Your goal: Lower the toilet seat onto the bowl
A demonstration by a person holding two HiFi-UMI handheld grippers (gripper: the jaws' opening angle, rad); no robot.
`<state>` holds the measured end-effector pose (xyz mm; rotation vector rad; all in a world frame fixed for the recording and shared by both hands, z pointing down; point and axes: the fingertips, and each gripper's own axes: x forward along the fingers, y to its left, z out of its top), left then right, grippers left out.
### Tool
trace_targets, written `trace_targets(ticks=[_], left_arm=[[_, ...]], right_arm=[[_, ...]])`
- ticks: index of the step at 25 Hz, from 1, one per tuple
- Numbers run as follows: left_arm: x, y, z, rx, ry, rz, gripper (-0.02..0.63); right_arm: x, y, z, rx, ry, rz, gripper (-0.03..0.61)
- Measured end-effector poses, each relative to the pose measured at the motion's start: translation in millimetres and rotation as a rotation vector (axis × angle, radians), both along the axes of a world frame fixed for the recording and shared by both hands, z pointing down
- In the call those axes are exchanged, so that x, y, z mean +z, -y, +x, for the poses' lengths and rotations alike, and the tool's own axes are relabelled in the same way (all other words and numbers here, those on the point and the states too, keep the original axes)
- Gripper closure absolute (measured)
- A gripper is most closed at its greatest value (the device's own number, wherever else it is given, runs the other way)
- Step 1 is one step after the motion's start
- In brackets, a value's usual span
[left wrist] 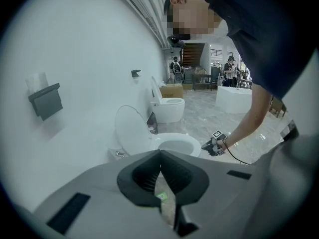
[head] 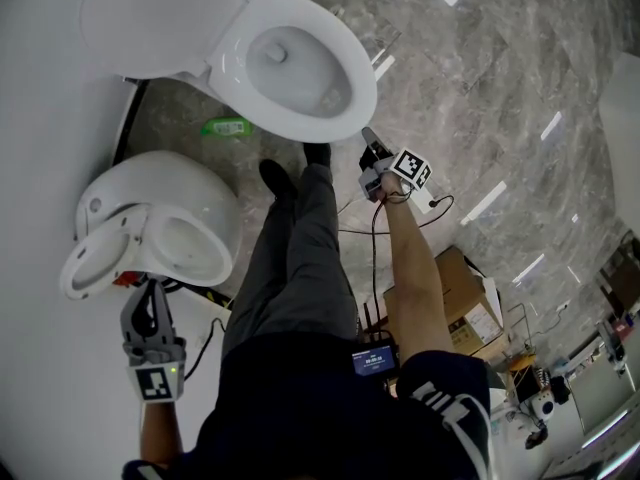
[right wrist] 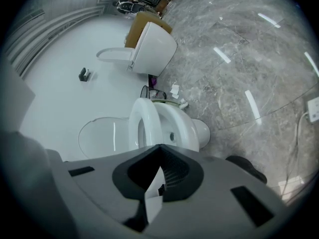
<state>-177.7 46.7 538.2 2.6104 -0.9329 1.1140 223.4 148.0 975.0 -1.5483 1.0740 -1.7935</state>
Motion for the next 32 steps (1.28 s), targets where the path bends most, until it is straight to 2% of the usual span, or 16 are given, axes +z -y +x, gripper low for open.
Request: trace_targets(ticks=[32], left_arm=[[21,4,2,-0.015,0.032,-0.048,0.589]], right_arm=[[43,-1,4,-0.014,-0.035,-0.084,0.558]])
